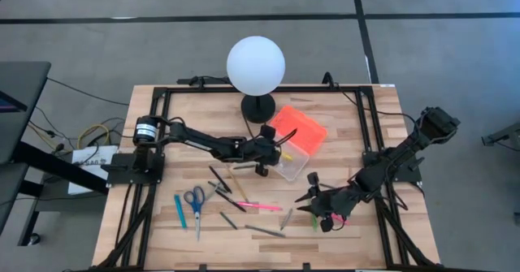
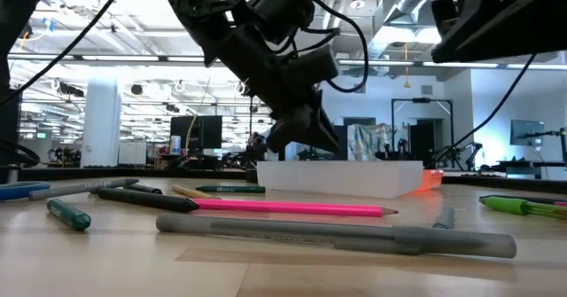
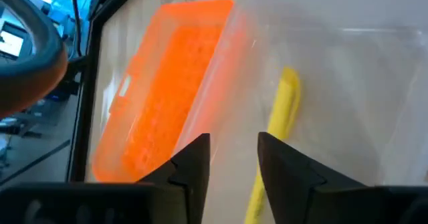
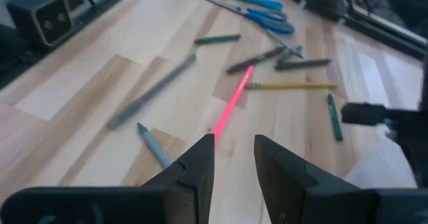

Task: Pick & place school supplies into a supply box
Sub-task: Put the dark green crayon into the orange supply box

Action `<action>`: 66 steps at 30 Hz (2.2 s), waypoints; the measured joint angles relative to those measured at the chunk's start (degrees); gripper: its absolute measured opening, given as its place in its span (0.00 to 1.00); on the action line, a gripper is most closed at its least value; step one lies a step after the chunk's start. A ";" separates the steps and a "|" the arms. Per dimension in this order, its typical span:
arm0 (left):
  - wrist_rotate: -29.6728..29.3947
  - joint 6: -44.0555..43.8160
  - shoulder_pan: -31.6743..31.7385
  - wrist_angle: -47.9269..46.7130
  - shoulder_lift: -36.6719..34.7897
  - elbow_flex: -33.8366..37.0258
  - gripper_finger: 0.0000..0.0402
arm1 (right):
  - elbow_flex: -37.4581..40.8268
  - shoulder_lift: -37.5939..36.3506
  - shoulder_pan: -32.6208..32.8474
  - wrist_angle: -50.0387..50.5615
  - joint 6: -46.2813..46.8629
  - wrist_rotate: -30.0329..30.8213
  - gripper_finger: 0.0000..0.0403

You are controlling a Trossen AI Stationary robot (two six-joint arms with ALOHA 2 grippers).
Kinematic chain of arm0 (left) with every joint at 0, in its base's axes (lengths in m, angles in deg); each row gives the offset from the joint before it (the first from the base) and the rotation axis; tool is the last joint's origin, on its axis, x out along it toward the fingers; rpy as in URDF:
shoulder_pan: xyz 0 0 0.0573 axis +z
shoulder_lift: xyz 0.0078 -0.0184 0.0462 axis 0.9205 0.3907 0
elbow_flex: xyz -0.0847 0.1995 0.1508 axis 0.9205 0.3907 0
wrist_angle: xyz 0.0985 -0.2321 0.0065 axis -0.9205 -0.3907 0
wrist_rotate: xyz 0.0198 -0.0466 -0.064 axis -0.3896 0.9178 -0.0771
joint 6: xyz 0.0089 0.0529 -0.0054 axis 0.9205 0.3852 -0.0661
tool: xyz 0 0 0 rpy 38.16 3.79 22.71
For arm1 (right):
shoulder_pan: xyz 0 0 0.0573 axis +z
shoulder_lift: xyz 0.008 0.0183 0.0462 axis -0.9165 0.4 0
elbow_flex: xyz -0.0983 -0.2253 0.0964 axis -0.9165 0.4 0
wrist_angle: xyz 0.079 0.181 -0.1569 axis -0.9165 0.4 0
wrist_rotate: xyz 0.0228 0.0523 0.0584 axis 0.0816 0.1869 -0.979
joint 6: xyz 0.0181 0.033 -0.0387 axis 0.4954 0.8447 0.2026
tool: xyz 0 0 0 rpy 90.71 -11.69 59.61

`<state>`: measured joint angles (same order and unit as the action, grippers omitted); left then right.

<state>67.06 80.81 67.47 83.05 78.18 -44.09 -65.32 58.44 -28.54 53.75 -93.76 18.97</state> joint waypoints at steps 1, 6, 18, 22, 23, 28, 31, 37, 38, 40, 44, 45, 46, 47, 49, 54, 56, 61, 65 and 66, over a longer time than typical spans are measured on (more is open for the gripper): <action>-0.71 -0.07 -0.03 -0.08 0.00 0.00 0.32 | 0.00 0.02 -0.12 0.39 0.45 0.13 0.25; -9.15 -0.91 -1.56 0.21 -0.24 -0.06 0.36 | 0.00 0.02 -0.13 3.02 2.95 0.95 0.25; -38.61 0.64 -14.31 -10.12 -5.91 -0.04 0.36 | 0.00 0.04 -2.61 4.68 3.24 6.04 0.25; -41.81 -12.31 -18.90 -24.98 -8.95 -0.08 0.36 | 0.00 0.04 -3.21 6.33 4.96 6.02 0.25; -41.65 -17.62 -19.91 -30.19 -9.83 -0.07 0.36 | 0.00 0.04 -3.19 7.05 5.63 6.02 0.25; -37.78 -42.40 -25.19 -48.67 -13.62 1.61 0.36 | 0.02 0.04 -2.95 9.58 8.91 6.00 0.25; -35.39 -48.38 -29.18 -47.62 -15.69 4.93 0.36 | 0.02 0.04 -2.11 9.69 8.97 6.00 0.25; -26.38 -43.91 -34.76 -21.20 -18.69 13.36 0.36 | 0.02 0.04 -0.52 8.44 8.60 5.97 0.25; -23.16 -41.66 -35.23 -14.09 -18.83 15.39 0.36 | 0.02 0.04 -0.26 8.05 8.54 5.97 0.25; -16.56 -37.76 -35.85 -0.27 -18.99 19.98 0.36 | 0.00 0.04 0.22 7.26 8.62 5.97 0.25; -9.98 -34.14 -35.78 21.64 -18.99 29.69 0.36 | 0.00 0.04 1.61 7.45 9.12 5.93 0.25; -10.10 -33.86 -35.78 25.45 -18.99 31.83 0.36 | 0.00 0.04 2.00 7.62 9.31 5.95 0.25; -10.61 -33.79 -35.78 29.39 -18.99 34.18 0.36 | 0.00 0.04 2.35 7.68 9.40 5.95 0.25; -11.73 -33.77 -35.78 32.89 -18.99 36.22 0.36 | 0.00 0.04 2.75 7.84 9.51 5.95 0.25; -14.07 -33.75 -35.92 38.30 -18.99 39.96 0.36 | 0.00 0.04 3.53 9.13 10.61 6.04 0.25; -26.84 -33.19 -36.58 46.05 -18.99 46.33 0.36 | 0.00 0.04 4.46 16.60 18.49 9.76 0.25; -33.60 -32.38 -36.57 46.48 -18.99 46.87 0.36 | 0.00 0.04 4.29 19.23 21.63 10.72 0.25; -39.59 -27.42 -36.54 46.89 -18.97 46.16 0.36 | 0.00 0.04 3.61 20.51 25.95 10.48 0.25; -39.50 -25.08 -36.57 46.88 -18.97 44.66 0.36 | -0.01 -1.27 4.23 20.83 26.50 8.44 0.25; -38.79 -25.14 -36.54 46.79 -18.97 44.42 0.36 | -0.29 -2.02 4.47 21.89 27.28 7.82 0.25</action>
<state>28.27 55.68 30.93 129.85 59.21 0.32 -65.61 56.42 -24.07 75.64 -66.48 26.79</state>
